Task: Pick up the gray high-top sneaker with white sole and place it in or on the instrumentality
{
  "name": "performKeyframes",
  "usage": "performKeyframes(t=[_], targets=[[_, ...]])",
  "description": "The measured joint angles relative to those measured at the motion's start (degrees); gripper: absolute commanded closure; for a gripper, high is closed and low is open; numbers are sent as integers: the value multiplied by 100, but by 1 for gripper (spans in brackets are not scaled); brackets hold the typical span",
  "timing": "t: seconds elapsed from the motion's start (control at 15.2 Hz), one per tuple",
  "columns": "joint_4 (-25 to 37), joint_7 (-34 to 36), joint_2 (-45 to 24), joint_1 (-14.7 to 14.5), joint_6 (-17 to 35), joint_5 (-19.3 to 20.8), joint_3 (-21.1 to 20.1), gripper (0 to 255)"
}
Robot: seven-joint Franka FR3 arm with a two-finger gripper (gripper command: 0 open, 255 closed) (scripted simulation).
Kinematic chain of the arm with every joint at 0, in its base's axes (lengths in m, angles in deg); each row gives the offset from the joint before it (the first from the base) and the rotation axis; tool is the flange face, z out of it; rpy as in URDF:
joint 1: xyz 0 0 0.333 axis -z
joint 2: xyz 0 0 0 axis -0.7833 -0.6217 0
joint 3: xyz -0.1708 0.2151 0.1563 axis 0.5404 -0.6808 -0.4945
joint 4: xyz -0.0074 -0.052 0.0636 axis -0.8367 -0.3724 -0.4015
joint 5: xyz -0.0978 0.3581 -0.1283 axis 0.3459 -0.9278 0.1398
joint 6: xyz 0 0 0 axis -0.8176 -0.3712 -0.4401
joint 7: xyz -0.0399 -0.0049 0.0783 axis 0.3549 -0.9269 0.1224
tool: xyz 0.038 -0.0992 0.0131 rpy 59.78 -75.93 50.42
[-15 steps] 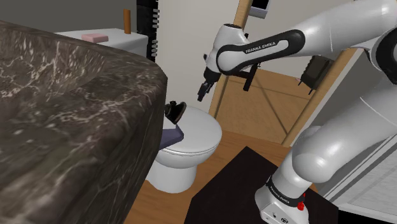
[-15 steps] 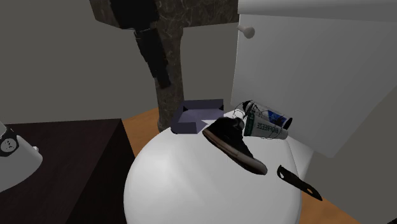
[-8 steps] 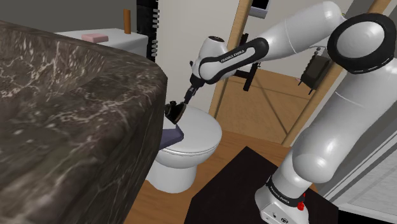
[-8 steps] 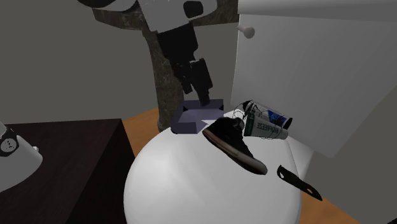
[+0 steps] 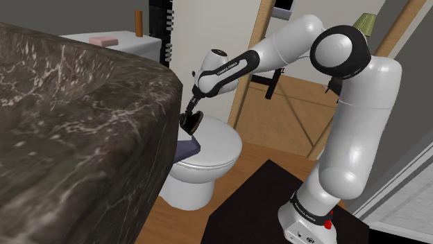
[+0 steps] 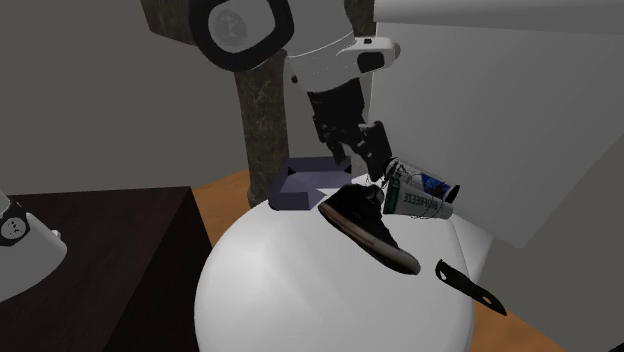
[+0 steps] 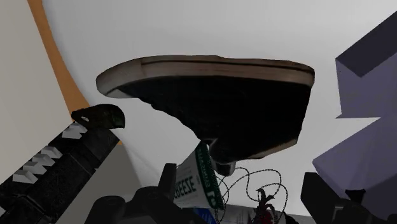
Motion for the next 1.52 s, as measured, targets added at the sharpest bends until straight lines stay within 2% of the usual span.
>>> performKeyframes(t=[0.2, 0.53, 1.06, 1.12, 1.52], targets=[[459, -134, -505, 18, 156, -67, -82, 0], [725, -177, -957, 36, 364, -93, -108, 0], [801, -194, -1145, 50, 478, -104, -116, 0], [801, -194, -1145, 50, 478, -104, -116, 255], [803, -194, -1144, 48, 478, -103, -118, 255]])
